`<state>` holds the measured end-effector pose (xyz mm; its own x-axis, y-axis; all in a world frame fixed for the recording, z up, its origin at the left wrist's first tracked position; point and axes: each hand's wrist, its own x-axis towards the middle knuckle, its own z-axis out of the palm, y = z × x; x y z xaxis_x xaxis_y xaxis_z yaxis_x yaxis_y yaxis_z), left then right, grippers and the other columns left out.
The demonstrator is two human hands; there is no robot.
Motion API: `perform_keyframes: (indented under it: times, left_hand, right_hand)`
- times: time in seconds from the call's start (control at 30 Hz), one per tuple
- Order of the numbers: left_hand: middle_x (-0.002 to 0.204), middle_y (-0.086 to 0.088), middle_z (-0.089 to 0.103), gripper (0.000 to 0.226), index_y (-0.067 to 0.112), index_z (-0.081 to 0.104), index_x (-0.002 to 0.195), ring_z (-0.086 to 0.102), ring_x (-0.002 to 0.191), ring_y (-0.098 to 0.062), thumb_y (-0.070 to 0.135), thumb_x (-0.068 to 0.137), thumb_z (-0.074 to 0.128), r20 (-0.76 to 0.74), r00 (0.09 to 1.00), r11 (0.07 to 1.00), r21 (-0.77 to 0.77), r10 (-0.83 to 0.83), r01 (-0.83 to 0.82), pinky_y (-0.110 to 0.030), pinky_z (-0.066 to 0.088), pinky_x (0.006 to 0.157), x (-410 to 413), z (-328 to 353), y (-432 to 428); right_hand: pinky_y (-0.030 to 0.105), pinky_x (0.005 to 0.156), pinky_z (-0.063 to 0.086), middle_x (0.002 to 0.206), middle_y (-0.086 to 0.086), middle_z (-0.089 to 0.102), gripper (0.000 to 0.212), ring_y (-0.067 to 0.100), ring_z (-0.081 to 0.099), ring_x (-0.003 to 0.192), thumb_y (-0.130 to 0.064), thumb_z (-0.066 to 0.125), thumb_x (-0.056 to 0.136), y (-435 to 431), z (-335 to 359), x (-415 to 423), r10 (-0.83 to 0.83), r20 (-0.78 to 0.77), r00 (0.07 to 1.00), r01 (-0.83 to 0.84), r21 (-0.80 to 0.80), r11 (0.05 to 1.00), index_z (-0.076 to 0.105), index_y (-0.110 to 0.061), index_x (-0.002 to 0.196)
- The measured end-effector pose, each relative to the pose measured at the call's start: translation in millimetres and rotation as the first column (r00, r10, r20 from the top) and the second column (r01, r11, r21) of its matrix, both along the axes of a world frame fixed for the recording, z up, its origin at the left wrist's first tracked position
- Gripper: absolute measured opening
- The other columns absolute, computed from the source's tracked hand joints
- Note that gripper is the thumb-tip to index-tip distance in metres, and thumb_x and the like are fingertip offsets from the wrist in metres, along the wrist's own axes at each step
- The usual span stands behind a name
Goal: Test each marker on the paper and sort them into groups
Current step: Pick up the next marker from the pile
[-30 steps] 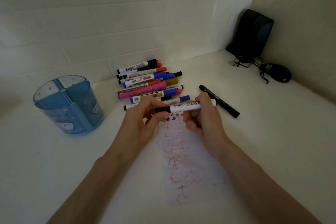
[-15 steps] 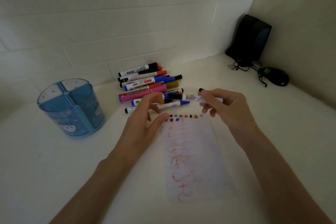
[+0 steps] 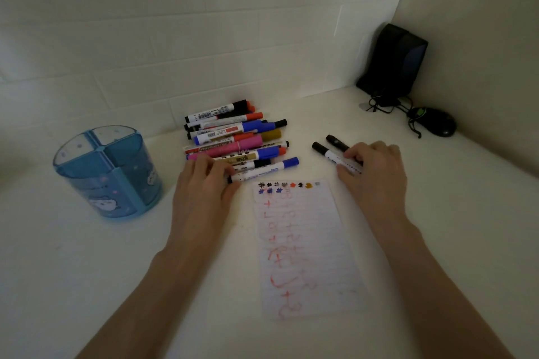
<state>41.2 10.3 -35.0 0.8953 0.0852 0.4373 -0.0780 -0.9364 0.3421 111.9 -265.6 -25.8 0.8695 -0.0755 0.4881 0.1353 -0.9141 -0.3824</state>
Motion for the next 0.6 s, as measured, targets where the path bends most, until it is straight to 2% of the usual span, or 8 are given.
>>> perform_keyframes:
  times: [0.1,0.2,0.27,0.37,0.43,0.5,0.57,0.6]
  left_hand:
    - [0.116,-0.007,0.063,0.019,0.011,0.066,0.111,0.05,0.114,-0.027,0.022,0.095,0.066,0.017,0.999,0.999,0.017,-0.043,0.043,-0.04,0.047,0.09,0.0,1.2,-2.1]
    - [0.112,-0.002,0.065,0.016,0.014,0.065,0.109,0.051,0.111,-0.022,0.025,0.098,0.061,0.084,0.993,0.993,-0.073,-0.083,0.089,-0.034,0.045,0.089,-1.0,4.0,-5.4]
    - [0.113,0.001,0.064,0.018,0.015,0.065,0.112,0.052,0.111,-0.018,0.027,0.098,0.061,0.171,0.979,0.977,-0.157,-0.114,0.141,-0.029,0.044,0.091,-1.4,7.8,-9.0]
    - [0.11,0.007,0.061,0.021,0.015,0.064,0.112,0.051,0.106,-0.006,0.03,0.097,0.061,0.33,0.923,0.946,-0.182,-0.198,0.268,-0.019,0.041,0.089,-3.2,11.2,-13.4]
    - [0.11,0.017,0.058,0.023,0.022,0.062,0.116,0.051,0.101,0.003,0.036,0.098,0.06,0.357,0.902,0.908,-0.246,-0.241,0.34,-0.012,0.039,0.086,-4.3,13.4,-14.7]
    - [0.116,0.029,0.054,0.032,0.038,0.051,0.128,0.054,0.103,0.003,0.046,0.097,0.056,0.285,0.925,0.862,-0.367,-0.252,0.348,-0.008,0.039,0.084,-5.7,16.3,-15.7]
    - [0.126,0.032,0.05,0.042,0.043,0.044,0.138,0.052,0.113,0.005,0.05,0.098,0.053,0.183,0.941,0.869,-0.366,-0.284,0.333,-0.007,0.04,0.089,-5.5,14.6,-16.3]
    - [0.13,0.03,0.048,0.046,0.042,0.043,0.141,0.049,0.118,0.007,0.051,0.098,0.052,0.138,0.942,0.88,-0.336,-0.306,0.335,-0.008,0.039,0.094,-5.3,12.5,-17.2]
  right_hand:
    - [0.039,0.077,0.049,0.106,0.009,0.06,0.032,0.028,0.052,0.1,-0.016,0.082,0.084,11.4,2.3,-3.9,0.137,0.142,0.98,-0.141,0.02,0.99,0.075,-0.013,0.115]
    - [0.029,0.081,0.04,0.108,0.006,0.059,0.045,0.015,0.046,0.096,-0.018,0.081,0.085,33.5,2.4,-11.8,0.402,0.126,0.907,-0.394,-0.085,0.915,0.072,-0.018,0.129]
    - [0.029,0.077,0.04,0.104,0.007,0.058,0.048,0.016,0.047,0.092,-0.022,0.083,0.085,46.3,0.7,-14.1,0.484,0.091,0.871,-0.47,-0.141,0.872,0.071,-0.017,0.131]
    - [0.034,0.068,0.047,0.095,0.009,0.06,0.033,0.022,0.054,0.082,-0.022,0.083,0.087,54.6,1.7,-13.9,0.502,0.177,0.847,-0.478,-0.162,0.863,0.077,-0.011,0.118]
    - [0.031,0.066,0.046,0.088,0.007,0.061,0.021,0.02,0.055,0.077,-0.02,0.081,0.089,54.2,4.9,-12.5,0.498,0.267,0.825,-0.473,-0.158,0.867,0.078,-0.008,0.107]
    - [0.021,0.067,0.043,0.086,0.002,0.064,0.013,0.013,0.055,0.074,-0.02,0.079,0.092,53.3,9.1,-13.6,0.461,0.271,0.845,-0.47,-0.034,0.882,0.077,-0.011,0.101]
    - [0.013,0.062,0.043,0.08,-0.008,0.07,0.005,0.007,0.058,0.066,-0.026,0.077,0.094,55.0,13.9,-18.3,0.419,0.152,0.895,-0.446,0.291,0.847,0.075,-0.022,0.095]
    - [0.013,0.06,0.048,0.08,-0.009,0.073,0.004,0.007,0.063,0.065,-0.026,0.078,0.093,57.0,16.2,-21.4,0.453,0.071,0.889,-0.423,0.508,0.75,0.075,-0.027,0.096]
